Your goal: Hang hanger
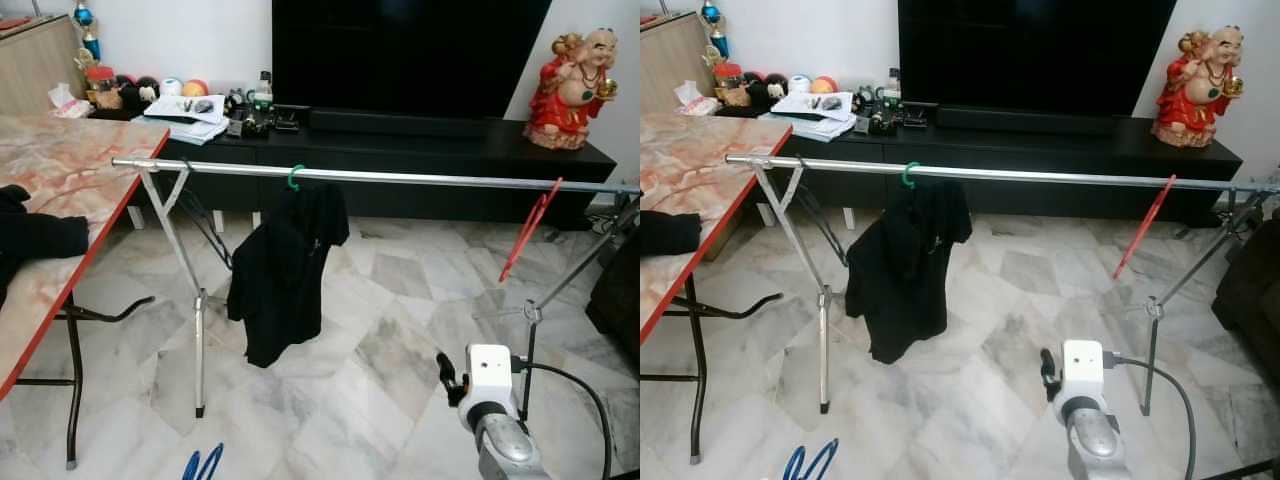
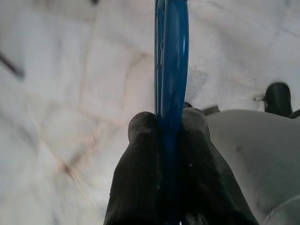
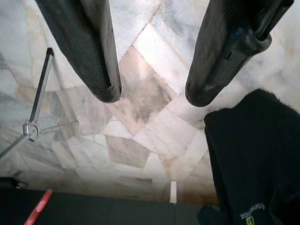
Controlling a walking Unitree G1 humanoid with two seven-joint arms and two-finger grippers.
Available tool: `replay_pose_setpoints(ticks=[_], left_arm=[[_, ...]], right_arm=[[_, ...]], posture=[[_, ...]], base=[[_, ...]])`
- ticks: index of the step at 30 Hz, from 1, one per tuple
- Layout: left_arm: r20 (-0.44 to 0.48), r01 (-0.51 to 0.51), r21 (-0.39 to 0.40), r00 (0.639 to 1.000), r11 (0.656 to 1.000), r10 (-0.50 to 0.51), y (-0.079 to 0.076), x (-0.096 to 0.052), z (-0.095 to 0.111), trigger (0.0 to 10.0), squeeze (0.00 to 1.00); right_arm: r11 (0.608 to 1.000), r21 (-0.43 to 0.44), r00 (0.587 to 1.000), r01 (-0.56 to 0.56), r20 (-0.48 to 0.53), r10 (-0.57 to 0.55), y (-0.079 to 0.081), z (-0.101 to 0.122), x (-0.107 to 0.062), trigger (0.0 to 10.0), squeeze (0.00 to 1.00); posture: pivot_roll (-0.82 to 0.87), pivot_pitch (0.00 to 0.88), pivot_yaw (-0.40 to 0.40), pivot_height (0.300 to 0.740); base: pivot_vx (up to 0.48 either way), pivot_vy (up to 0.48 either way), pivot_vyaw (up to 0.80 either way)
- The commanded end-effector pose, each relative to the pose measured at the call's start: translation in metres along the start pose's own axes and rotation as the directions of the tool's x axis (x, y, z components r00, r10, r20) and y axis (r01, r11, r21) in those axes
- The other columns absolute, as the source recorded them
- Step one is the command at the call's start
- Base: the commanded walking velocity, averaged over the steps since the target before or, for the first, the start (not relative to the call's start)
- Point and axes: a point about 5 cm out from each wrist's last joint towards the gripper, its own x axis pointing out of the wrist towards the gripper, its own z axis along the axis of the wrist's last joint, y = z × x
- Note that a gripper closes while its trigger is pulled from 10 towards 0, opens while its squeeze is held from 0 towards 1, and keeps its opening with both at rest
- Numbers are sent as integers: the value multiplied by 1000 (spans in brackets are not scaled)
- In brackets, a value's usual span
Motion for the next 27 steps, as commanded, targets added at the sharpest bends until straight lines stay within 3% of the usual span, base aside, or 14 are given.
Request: replay_pose_setpoints(ticks=[1,2,4,10,12,13,14,16,17,18,21,24,25,27], left_arm=[[27,14,62,999,998,-16,0,1,5,10000,0],[214,15,173,976,985,-52,22,5,58,10000,0],[330,38,242,936,969,-119,32,2,100,10000,0],[358,69,445,900,893,-248,35,-3,131,10000,0],[364,100,477,882,873,-300,34,-5,138,10000,0],[349,156,528,856,835,-381,32,-9,144,10000,0],[349,156,528,856,835,-381,32,-9,144,10000,0],[246,231,657,834,718,-494,30,-15,148,10000,0],[246,231,657,834,718,-494,30,-15,148,10000,0],[123,255,768,842,588,-526,31,-18,146,10000,0],[-6,331,825,816,459,-578,29,-24,147,10000,0],[-18,343,834,799,432,-601,28,-29,156,10000,0],[-32,333,861,789,384,-614,27,-35,166,10000,0],[-42,329,876,780,352,-625,25,-40,173,10000,0]], right_arm=[[999,-32,999,-40,4,41,3,5,3,10000,0],[985,-119,993,-121,-3,122,7,10,7,10000,0],[966,-175,982,-190,-18,190,10,12,9,10000,0],[825,-386,904,-413,-68,422,18,20,10,10000,0],[794,-396,878,-461,-71,474,20,24,9,10000,0],[735,-419,829,-533,-83,553,23,28,8,10000,0],[735,-419,829,-533,-83,553,23,28,8,10000,0],[587,-455,705,-670,-141,695,32,29,1,10000,0],[587,-455,705,-670,-141,695,32,29,1,10000,0],[420,-484,577,-768,-239,781,42,22,-8,10000,0],[239,-486,429,-841,-327,842,52,15,-19,10000,0],[185,-476,385,-860,-367,847,54,12,-20,10000,0],[172,-496,382,-851,-361,850,59,13,-18,10000,0],[184,-496,383,-848,-337,860,63,16,-16,10000,35]], posture=[[110,22,-71,740],[110,21,-72,740],[108,22,-71,740],[109,14,-69,740],[107,10,-67,740],[106,7,-66,740],[106,7,-66,740],[105,5,-65,740],[105,5,-65,740],[105,0,-66,740],[112,0,-69,740],[109,0,-73,740],[113,3,-76,740],[118,3,-80,740]], base=[[0,0,0],[0,0,0],[0,0,0],[0,0,0],[0,0,0],[0,0,0],[0,0,0],[0,0,0],[0,0,0],[0,0,0],[0,0,0],[0,0,0],[0,0,0],[0,0,0]])
